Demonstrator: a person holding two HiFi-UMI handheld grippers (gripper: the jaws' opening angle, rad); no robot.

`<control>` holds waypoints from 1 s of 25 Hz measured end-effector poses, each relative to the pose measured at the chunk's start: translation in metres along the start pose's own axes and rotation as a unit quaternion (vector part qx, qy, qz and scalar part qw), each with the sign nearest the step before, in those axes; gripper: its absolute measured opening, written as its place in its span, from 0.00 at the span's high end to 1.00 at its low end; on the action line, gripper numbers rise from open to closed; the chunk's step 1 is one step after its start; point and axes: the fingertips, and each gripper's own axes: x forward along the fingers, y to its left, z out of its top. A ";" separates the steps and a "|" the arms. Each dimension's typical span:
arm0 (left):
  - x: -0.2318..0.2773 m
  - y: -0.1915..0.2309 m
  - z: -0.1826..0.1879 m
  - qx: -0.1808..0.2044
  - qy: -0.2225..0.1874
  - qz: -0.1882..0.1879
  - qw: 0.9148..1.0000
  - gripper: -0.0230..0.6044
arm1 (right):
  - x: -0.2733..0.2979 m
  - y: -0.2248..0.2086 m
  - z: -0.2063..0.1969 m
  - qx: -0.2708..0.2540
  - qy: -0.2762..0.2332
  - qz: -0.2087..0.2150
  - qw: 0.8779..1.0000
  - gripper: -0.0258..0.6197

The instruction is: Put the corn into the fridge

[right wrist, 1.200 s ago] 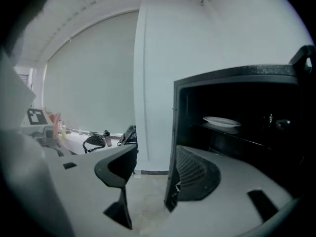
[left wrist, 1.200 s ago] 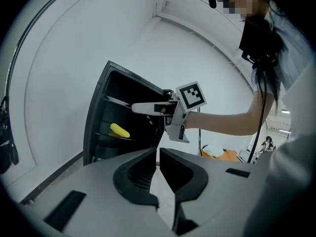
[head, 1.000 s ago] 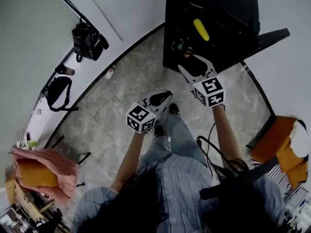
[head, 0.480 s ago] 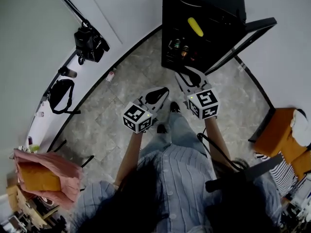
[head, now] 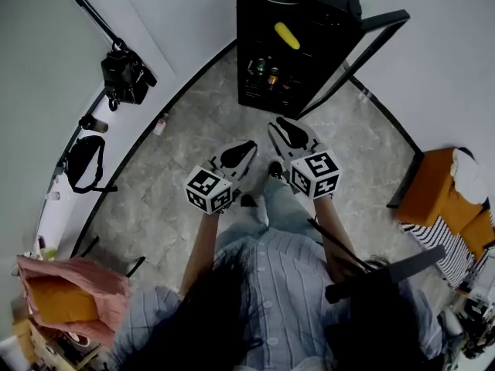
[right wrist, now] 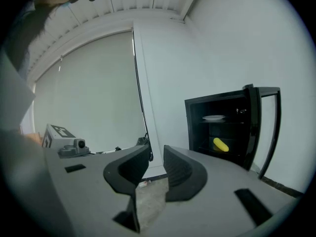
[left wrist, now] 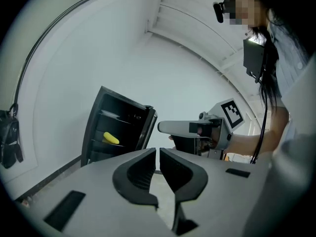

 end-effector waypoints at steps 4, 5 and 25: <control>0.003 -0.012 -0.004 -0.007 0.002 -0.007 1.000 0.94 | -0.018 0.001 -0.002 0.007 0.001 -0.006 1.000 0.82; 0.005 -0.016 -0.005 -0.008 0.000 -0.007 1.000 0.94 | -0.021 0.000 -0.002 0.007 0.002 -0.005 1.000 0.82; 0.039 -0.105 -0.014 -0.007 -0.018 0.051 0.998 0.94 | -0.132 -0.017 -0.029 0.000 0.006 0.060 0.998 0.84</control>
